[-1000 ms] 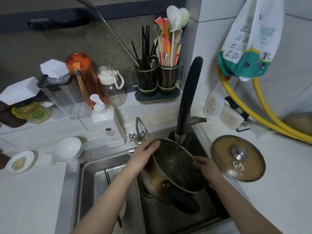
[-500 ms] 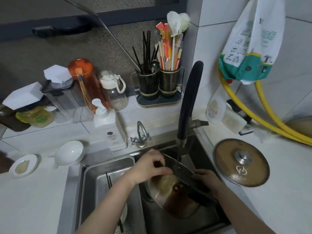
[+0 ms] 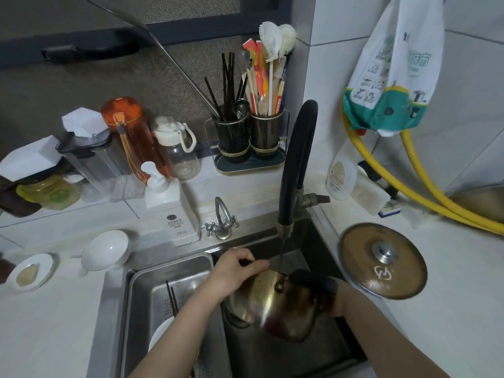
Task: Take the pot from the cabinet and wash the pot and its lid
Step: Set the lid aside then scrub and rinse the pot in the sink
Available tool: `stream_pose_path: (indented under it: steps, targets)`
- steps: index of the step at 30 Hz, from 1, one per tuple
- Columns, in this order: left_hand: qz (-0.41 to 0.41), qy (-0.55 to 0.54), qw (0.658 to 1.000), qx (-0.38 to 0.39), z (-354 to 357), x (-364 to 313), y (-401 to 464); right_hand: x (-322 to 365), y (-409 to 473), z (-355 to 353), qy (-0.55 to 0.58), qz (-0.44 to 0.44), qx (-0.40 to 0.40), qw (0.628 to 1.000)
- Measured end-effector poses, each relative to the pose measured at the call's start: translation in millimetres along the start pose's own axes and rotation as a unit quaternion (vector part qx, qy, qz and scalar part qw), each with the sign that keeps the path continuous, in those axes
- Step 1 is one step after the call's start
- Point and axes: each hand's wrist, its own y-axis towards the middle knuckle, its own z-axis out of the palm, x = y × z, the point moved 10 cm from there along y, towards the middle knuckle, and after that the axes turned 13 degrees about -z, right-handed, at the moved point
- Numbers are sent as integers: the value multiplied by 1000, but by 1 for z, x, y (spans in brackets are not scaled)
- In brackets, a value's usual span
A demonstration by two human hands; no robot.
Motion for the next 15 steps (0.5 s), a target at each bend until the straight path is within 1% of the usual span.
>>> stream_pose_path:
  steps: [1, 2, 4, 6, 9, 10, 11, 12, 13, 15]
  targets:
    - [-7, -5, 1000, 1, 0, 6, 0, -8, 18, -10, -18, -5, 6, 1000]
    - [-13, -13, 1000, 2, 0, 12, 0, -15, 27, -16, -19, 7, 11, 1000]
    - [-22, -29, 999, 10, 1, 17, -2, 10, -7, -10, -43, 2, -21, 999]
    - [-14, -49, 998, 23, 2, 20, -6, 32, -21, -8, -73, -19, -29, 997]
    - [-15, -68, 995, 71, 9, 27, -13, 53, -25, -17, -82, -56, -75, 992]
    - [-23, -92, 992, 87, 12, 33, -14, 58, -28, -17, -79, -69, -81, 991]
    - [-40, -142, 985, 95, 13, 40, -15, 61, -30, -16, -61, -85, -88, 991]
    - [-58, -213, 971, 93, 12, 47, -13, 65, -32, -15, -49, -104, -93, 989]
    - [-74, -285, 951, 91, 11, 51, -13, 69, -34, -16, -44, -118, -103, 987]
    - [-95, -372, 919, 85, 12, 66, -6, 78, -39, -16, -35, -146, -123, 981]
